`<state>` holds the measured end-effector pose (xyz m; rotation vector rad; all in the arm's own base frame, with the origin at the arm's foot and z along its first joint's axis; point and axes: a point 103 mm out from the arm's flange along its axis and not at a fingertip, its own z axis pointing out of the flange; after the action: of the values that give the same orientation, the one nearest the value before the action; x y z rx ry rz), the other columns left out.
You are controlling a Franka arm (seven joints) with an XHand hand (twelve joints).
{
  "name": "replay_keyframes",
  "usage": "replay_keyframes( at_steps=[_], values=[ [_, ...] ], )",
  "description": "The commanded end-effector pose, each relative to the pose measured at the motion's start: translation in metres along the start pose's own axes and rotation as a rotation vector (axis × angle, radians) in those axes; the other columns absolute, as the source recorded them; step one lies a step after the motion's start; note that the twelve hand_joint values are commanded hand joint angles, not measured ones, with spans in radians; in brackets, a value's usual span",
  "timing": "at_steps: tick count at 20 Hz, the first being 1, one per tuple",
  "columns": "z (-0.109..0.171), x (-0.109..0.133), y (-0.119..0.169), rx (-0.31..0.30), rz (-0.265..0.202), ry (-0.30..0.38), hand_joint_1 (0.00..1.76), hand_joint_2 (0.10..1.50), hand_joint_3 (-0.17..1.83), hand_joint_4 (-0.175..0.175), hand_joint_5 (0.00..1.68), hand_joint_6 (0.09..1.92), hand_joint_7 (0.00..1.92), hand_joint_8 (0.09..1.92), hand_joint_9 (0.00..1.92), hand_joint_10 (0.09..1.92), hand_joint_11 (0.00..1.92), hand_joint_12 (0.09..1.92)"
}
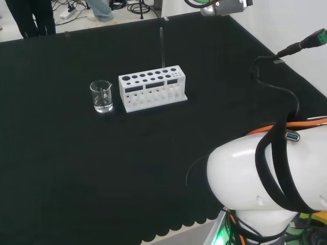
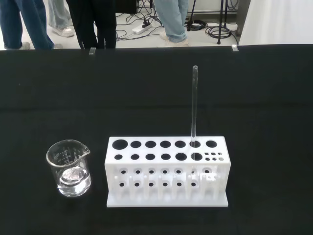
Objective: Take the glass rod from the white test tube rack.
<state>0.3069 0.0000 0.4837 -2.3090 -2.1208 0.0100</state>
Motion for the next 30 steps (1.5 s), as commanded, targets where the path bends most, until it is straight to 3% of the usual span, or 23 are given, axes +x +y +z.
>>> replay_keyframes(
  at_steps=[1, 3, 6, 25, 30],
  values=[
    [-0.045, -0.011, -0.085, -0.013, 0.081, -0.023, 0.79, 0.63, 0.65, -0.110, 0.29, 0.16, 0.33, 0.70, 0.66, 0.39, 0.51, 0.96],
    [-0.048, -0.011, -0.092, -0.008, 0.089, -0.023, 0.71, 0.71, 0.49, -0.099, 0.13, 0.09, 0.08, 0.74, 0.31, 0.66, 0.14, 1.34],
    [-0.047, -0.010, -0.092, 0.002, 0.088, -0.024, 0.69, 0.74, 0.43, -0.096, 0.10, 0.09, 0.02, 0.77, 0.16, 0.86, 0.03, 1.48],
    [-0.039, -0.012, -0.093, 0.002, 0.082, -0.020, 0.69, 0.75, 0.42, -0.100, 0.13, 0.09, 0.09, 0.80, 0.19, 0.90, 0.06, 1.48],
    [-0.032, -0.019, -0.076, 0.024, 0.084, -0.021, 0.70, 0.75, 0.43, -0.102, 0.15, 0.09, 0.13, 0.81, 0.22, 0.89, 0.10, 1.47]
  ],
)
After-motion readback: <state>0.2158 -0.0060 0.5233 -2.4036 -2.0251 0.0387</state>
